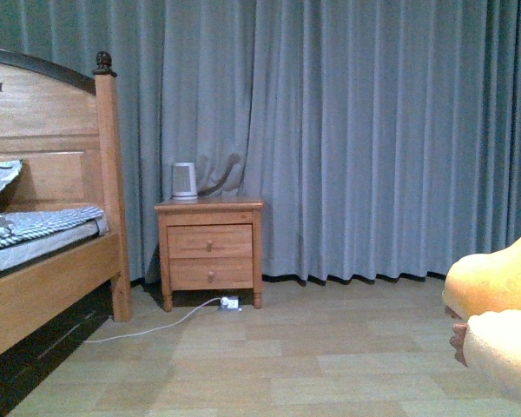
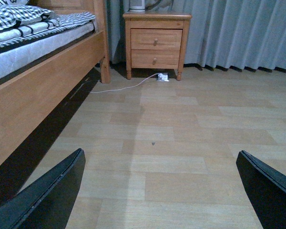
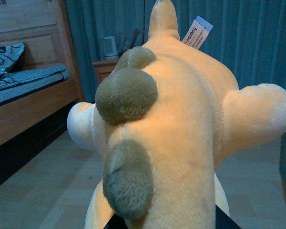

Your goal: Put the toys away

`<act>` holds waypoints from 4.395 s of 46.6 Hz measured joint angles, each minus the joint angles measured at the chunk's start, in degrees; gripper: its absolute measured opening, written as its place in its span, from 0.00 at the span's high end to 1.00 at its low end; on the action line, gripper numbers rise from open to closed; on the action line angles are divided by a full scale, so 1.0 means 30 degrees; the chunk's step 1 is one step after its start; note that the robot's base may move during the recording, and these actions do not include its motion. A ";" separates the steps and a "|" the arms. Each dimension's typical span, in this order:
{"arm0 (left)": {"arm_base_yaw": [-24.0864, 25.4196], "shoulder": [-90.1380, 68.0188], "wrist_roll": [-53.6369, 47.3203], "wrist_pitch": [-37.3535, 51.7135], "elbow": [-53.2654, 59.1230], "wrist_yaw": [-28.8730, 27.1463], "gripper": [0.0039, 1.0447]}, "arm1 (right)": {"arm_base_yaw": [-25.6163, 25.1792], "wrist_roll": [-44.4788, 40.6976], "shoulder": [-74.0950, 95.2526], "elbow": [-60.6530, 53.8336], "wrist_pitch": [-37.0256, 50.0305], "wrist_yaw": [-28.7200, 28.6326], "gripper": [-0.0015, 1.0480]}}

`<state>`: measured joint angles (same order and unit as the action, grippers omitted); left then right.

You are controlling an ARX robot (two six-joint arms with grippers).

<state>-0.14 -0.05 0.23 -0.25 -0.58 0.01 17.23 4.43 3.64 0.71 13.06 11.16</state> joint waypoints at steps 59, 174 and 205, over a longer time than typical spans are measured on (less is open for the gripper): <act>0.0000 0.0000 -0.0007 0.0000 0.0000 -0.0015 0.06 | 0.0000 0.0007 0.0000 0.0000 0.0000 0.0000 0.93; 0.0044 0.0007 0.0000 0.0000 0.0000 -0.0044 0.06 | 0.0022 0.0007 0.0007 0.0000 0.0000 0.0029 0.93; 0.0044 0.0000 0.0000 0.0000 0.0000 0.0000 0.06 | 0.0022 0.0007 0.0000 0.0000 0.0000 0.0073 0.93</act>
<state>-0.01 -0.05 0.23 -0.25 -0.58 0.01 17.30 4.45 3.64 0.71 13.06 11.38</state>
